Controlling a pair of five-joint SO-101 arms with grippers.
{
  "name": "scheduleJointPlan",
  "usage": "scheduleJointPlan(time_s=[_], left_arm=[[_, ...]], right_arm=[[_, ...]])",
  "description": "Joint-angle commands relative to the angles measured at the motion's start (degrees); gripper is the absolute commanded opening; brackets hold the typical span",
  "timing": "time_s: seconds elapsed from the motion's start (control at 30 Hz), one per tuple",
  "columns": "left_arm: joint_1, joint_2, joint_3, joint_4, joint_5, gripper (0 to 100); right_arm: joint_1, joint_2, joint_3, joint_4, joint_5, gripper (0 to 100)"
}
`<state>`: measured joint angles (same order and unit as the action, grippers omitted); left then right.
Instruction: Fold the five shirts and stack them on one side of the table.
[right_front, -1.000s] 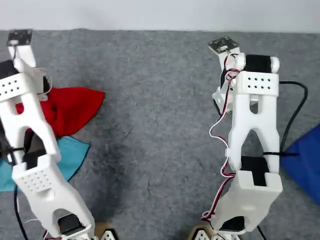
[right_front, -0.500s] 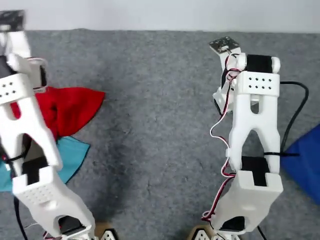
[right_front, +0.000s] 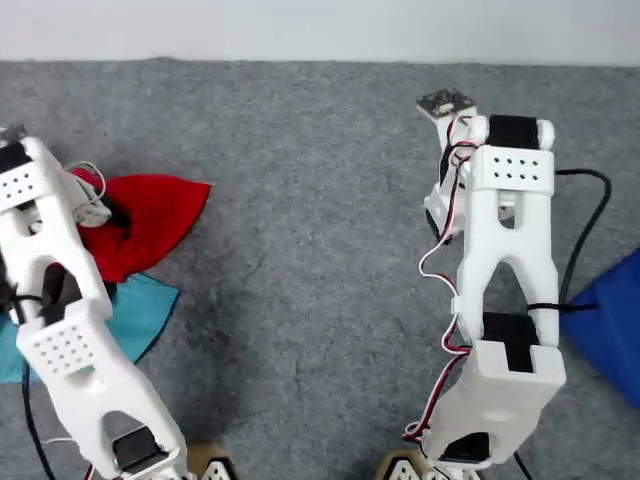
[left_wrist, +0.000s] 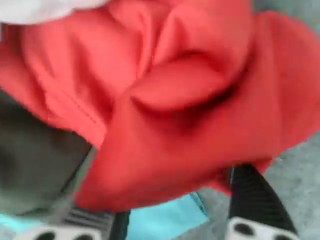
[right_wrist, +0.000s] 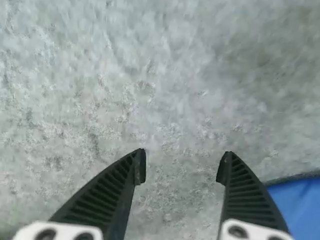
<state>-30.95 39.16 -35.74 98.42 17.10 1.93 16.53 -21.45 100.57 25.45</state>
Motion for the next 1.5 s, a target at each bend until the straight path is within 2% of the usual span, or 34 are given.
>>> scheduleJointPlan(time_s=[0.0, 0.13, 0.3, 0.5, 0.6, 0.8, 0.93, 1.03, 1.13, 1.2, 1.33, 1.47], left_arm=[[0.0, 6.9, -8.4, 0.0, 1.1, 21], [2.5, 10.5, -15.9, 2.5, 0.8, 0], [7.5, 6.3, -15.8, 2.4, 0.8, 1], [18.5, -6.2, -7.9, 2.4, 0.8, 1], [26.3, -14.6, 2.0, 2.4, 0.8, 1], [46.3, -30.2, 23.8, 2.4, -3.5, 1], [55.6, -35.7, 29.2, 2.2, -3.8, 1], [57.2, -36.0, 28.9, 2.2, -3.8, 2], [55.8, -36.0, 28.8, 2.2, -3.5, 2], [54.3, -36.6, 28.8, 2.2, -2.8, 7], [51.3, -37.8, 26.7, 2.3, 4.7, 20], [48.6, -41.2, 21.7, 2.3, 9.1, 27]], right_arm=[[0.5, -2.9, 1.6, 2.4, -0.3, 24.2], [0.6, -2.9, 3.3, 2.3, -0.6, 24.2], [0.4, -2.9, 3.5, 2.3, -0.7, 24.1], [0.8, -2.9, 3.5, 2.4, -0.7, 24.1], [0.8, -2.9, 3.5, 2.4, -0.7, 24.1], [0.8, -2.9, 3.5, 2.4, -0.7, 24.1], [0.8, -2.9, 3.5, 2.4, -0.7, 24.1], [0.8, -2.9, 3.5, 2.4, -0.7, 24.1], [0.8, -2.9, 3.5, 2.4, -0.7, 24.1], [0.8, -2.9, 3.5, 2.4, -0.7, 24.1], [0.5, -2.9, 3.5, 2.4, -0.6, 24.1], [0.1, -2.9, 3.5, 2.4, -0.4, 24.3]])
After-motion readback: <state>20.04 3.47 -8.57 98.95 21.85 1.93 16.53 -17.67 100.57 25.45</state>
